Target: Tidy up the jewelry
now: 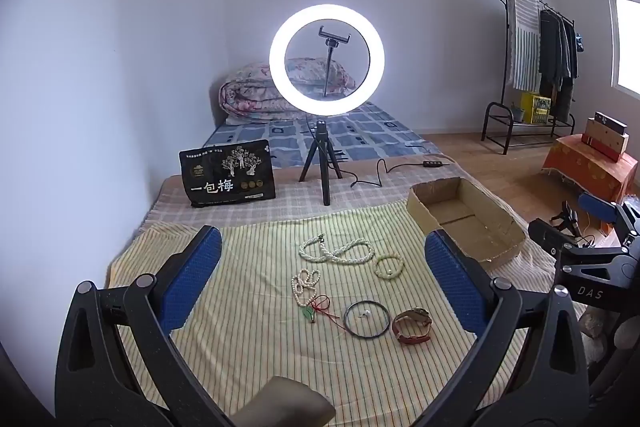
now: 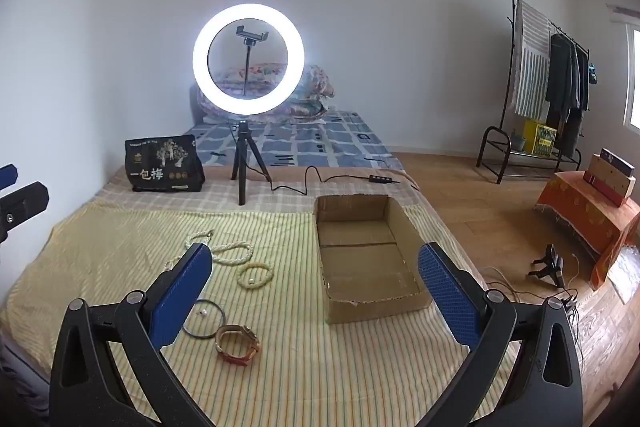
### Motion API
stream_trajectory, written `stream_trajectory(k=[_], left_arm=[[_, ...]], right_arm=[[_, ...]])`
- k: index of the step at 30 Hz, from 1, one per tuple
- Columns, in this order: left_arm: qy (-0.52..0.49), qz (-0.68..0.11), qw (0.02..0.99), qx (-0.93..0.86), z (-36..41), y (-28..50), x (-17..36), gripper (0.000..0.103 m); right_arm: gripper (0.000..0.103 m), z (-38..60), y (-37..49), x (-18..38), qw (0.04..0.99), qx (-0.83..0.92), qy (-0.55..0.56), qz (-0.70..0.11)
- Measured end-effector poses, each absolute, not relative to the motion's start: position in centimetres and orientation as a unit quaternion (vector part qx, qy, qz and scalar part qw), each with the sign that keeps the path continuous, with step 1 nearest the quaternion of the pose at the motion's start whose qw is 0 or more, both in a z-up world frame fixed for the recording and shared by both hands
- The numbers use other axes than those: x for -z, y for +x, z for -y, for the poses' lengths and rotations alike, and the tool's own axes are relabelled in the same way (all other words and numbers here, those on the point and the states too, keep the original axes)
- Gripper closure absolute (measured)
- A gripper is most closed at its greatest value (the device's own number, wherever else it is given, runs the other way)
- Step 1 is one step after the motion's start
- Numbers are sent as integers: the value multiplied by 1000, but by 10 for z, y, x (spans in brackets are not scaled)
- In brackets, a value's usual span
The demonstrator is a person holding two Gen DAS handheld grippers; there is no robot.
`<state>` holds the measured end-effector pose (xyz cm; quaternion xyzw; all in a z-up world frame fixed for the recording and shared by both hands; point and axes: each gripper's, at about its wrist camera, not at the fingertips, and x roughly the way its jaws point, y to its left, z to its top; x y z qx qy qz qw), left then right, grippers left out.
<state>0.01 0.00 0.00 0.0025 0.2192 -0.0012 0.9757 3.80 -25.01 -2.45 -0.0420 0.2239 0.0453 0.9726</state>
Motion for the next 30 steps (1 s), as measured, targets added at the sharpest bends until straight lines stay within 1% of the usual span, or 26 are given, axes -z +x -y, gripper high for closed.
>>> stream_trajectory(k=[9, 17, 30], left_arm=[[-2, -217, 976, 4, 0, 0, 0, 0], [1, -216, 976, 3, -1, 2, -5, 0], [1, -214, 977, 3, 1, 0, -5, 0]], right_arm=[[1, 249, 36, 22, 972, -45, -44, -225], [1, 251, 38, 32, 972, -48, -40, -228], [1, 253, 40, 27, 971, -49, -36, -232]])
